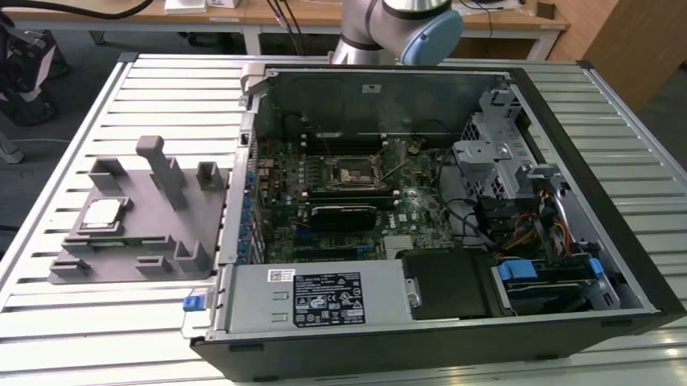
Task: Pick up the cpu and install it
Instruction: 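Reach for the cpu, then pick up the cpu and move it towards the insertion slot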
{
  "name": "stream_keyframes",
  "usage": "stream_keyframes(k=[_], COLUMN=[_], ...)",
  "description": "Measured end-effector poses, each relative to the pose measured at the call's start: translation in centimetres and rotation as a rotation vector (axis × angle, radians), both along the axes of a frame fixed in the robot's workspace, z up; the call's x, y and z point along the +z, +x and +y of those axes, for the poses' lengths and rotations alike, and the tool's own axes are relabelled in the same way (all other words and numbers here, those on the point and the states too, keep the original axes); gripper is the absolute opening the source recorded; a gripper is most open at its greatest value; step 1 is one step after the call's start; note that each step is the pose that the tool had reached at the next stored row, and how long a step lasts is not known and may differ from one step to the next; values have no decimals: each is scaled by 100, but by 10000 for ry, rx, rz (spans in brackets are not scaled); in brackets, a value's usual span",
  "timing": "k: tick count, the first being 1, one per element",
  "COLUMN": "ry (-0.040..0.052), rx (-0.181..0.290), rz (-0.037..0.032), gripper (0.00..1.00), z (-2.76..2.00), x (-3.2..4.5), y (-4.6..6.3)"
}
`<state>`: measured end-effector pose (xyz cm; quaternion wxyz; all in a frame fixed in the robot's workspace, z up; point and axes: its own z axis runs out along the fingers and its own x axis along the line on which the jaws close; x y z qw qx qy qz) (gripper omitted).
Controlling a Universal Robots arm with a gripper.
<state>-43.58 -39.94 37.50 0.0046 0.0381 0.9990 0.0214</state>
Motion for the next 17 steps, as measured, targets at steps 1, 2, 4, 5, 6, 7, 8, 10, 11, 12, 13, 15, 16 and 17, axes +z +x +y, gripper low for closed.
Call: stream_keyframes(k=[1, 2, 4, 5, 6, 7, 8, 10, 11, 12, 13, 15, 16, 17], ry=[-1, 0, 0, 0, 0, 1, 0, -1, -4, -7, -9, -10, -9, -9], rx=[0, 0, 0, 1, 1, 1, 0, 1, 1, 0, 0, 0, 0, 0], rz=[9, 20, 35, 40, 44, 51, 63, 77, 87, 90, 90, 91, 91, 89], gripper=[11, 11, 11, 11, 11, 11, 11, 11, 11, 11, 11, 11, 11, 11], z=[0, 0, 0, 0, 0, 0, 0, 0, 0, 0, 0, 0, 0, 0], x=[-2, -4, -10, -13, -16, -19, -21, -30, -34, -39, -41, -49, -54, -61], y=[-8, -17, -35, -40, -44, -48, -51, -56, -57, -59, -59, -59, -59, -60])
